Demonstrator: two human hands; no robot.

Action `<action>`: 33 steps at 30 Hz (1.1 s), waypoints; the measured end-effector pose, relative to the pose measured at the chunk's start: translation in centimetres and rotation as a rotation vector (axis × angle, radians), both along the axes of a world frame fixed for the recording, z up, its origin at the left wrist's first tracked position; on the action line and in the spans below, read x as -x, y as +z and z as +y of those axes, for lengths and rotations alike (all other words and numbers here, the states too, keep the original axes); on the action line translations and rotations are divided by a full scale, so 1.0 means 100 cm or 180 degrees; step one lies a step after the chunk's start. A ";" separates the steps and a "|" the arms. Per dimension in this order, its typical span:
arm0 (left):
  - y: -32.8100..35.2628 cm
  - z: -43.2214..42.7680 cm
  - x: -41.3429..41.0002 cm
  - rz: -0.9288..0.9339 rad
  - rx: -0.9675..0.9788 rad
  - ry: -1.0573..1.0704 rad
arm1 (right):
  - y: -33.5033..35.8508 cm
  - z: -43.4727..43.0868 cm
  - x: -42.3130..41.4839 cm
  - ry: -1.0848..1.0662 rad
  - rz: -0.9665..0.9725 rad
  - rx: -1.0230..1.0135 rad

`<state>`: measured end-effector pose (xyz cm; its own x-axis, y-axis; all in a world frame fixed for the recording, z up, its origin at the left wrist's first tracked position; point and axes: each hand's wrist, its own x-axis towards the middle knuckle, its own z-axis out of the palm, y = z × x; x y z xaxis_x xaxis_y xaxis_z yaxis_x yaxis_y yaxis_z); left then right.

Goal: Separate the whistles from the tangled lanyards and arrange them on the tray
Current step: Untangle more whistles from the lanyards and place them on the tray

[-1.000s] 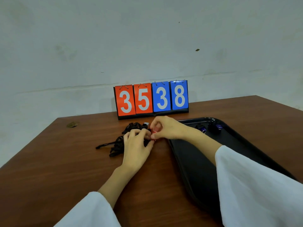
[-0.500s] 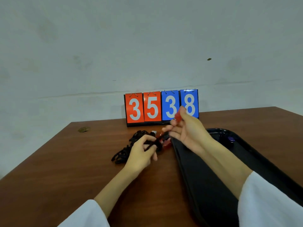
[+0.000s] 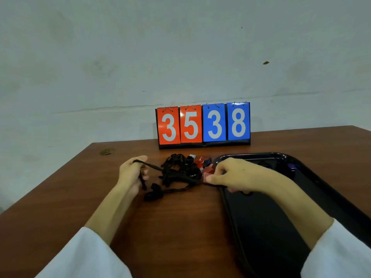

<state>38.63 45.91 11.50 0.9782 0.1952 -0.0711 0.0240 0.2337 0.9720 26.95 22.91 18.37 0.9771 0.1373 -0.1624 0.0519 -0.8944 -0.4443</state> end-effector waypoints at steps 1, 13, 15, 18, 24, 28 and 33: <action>-0.001 -0.001 0.001 -0.0055 -0.0266 -0.0036 | -0.002 -0.001 -0.002 -0.0171 -0.0173 -0.0080; 0.048 -0.078 0.056 -0.0719 -0.1118 -0.2588 | 0.005 0.007 -0.010 -0.0529 -0.1459 -0.2145; 0.055 -0.099 0.059 -0.0417 -0.0619 -0.3248 | 0.006 0.001 -0.013 -0.0823 -0.1667 -0.2392; 0.060 -0.116 0.060 0.0051 -0.0643 -0.3203 | 0.002 -0.011 -0.017 -0.1279 -0.1829 -0.2944; 0.056 -0.100 0.050 -0.0226 -0.1119 -0.3723 | 0.000 -0.022 -0.016 -0.1554 -0.1639 -0.4116; 0.065 -0.080 0.046 -0.0555 -0.1832 -0.3549 | 0.001 -0.023 -0.012 -0.1505 -0.1579 -0.3130; 0.077 -0.069 0.044 -0.1534 -0.3160 -0.2953 | -0.007 -0.023 -0.013 -0.0953 -0.0692 -0.2115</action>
